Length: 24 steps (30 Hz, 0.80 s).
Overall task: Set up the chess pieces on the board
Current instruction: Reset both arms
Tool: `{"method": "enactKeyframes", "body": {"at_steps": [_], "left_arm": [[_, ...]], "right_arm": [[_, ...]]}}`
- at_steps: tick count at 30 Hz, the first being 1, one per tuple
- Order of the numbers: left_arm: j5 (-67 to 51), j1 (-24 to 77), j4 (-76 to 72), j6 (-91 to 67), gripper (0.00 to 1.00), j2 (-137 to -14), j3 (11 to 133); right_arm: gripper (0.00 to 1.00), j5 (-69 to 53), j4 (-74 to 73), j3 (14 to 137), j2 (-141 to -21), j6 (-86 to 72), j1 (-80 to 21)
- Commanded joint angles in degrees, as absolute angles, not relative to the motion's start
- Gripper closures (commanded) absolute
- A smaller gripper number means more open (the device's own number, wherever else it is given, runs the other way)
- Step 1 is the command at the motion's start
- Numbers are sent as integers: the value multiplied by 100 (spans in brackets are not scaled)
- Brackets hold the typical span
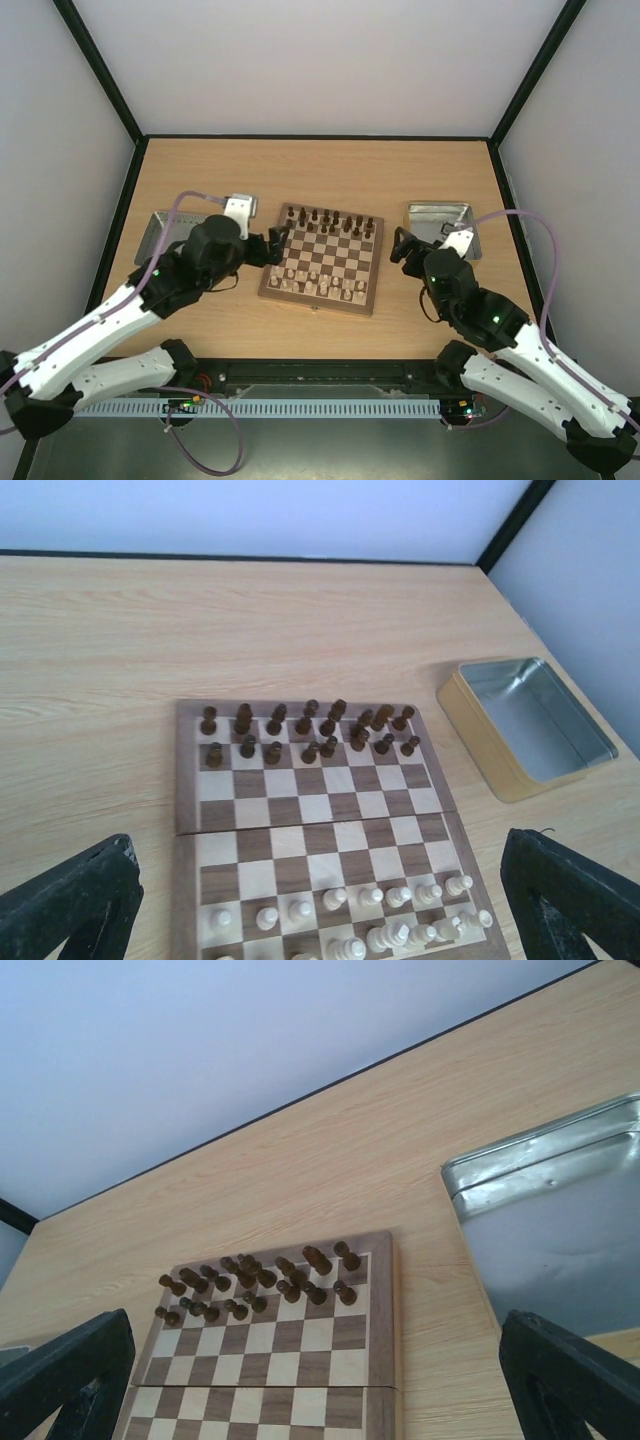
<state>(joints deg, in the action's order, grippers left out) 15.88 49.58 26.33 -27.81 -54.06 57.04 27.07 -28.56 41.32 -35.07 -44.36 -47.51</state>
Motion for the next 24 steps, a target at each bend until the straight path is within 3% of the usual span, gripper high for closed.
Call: {"method": "enactKeyframes", "body": {"at_steps": [1,13,24], "left_arm": [[2277,4931,2998,-3004,1,-4738,5497],[3243,4931,3517,-2918,1,-2973,5673],[3534,4931,3447,-2698,1,-2546,5623]], "right_arm": [[2,3024,-3650,4421,-3209,-4586,-4720],[2,3691,-4043,5028,-2325,-4312,-4722],[2,3940,-3757,4997,-2128,-4114,-4722]]}}
